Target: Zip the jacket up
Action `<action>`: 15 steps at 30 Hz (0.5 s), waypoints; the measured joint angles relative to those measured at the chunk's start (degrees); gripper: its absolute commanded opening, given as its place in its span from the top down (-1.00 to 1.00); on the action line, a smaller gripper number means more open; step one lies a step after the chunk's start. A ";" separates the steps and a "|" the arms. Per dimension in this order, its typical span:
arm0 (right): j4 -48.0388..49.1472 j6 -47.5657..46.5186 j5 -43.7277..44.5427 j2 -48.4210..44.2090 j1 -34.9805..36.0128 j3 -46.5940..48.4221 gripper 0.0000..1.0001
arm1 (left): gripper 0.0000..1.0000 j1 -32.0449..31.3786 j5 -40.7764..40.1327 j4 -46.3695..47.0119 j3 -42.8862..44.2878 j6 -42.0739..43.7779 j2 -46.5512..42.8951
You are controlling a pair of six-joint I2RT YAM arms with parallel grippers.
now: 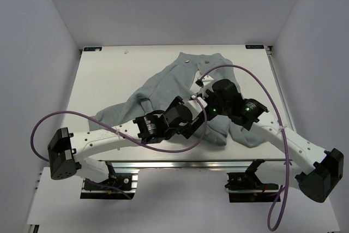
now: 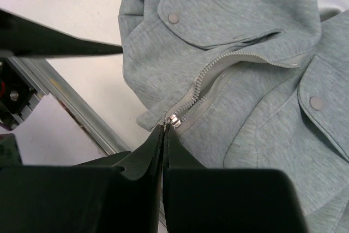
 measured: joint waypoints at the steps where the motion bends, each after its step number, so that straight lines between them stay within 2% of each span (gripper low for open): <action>1: -0.33 0.07 -0.17 0.00 -0.26 0.46 1.00 | -0.83 -0.02 0.35 0.42 -0.22 0.61 0.00; 10: -1.90 0.83 -1.64 0.15 -1.44 1.60 1.00 | -0.81 -0.11 1.99 5.44 -2.14 3.17 0.04; 15: -2.29 1.55 -1.70 0.33 -2.08 1.84 1.00 | -0.72 -0.13 1.70 8.83 -2.25 4.83 1.95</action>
